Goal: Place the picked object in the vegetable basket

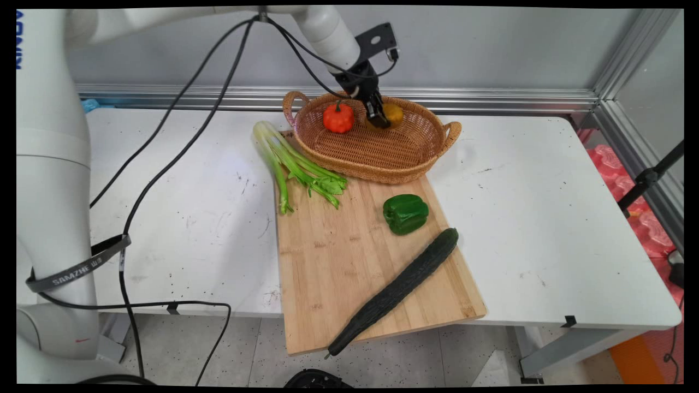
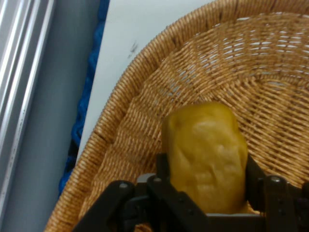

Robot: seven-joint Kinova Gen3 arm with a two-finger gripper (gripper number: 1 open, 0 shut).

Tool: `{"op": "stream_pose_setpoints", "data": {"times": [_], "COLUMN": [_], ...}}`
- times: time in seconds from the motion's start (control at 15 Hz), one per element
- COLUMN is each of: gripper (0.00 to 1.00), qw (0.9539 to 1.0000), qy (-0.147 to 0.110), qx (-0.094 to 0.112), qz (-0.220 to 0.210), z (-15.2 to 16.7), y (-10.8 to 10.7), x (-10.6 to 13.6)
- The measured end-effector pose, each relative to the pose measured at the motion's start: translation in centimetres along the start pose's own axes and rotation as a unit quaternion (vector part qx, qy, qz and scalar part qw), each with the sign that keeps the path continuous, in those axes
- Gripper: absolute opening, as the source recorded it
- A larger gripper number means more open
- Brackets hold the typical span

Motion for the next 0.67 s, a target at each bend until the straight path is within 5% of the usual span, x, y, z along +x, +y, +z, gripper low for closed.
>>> {"op": "stream_pose_setpoints", "data": {"times": [0.67], "gripper": [0.00], "qw": [0.9998], "qy": [-0.016], "qx": [-0.007], "qz": [0.001], "z": [3.9], "y": [-0.1], "x": [-0.8]}}
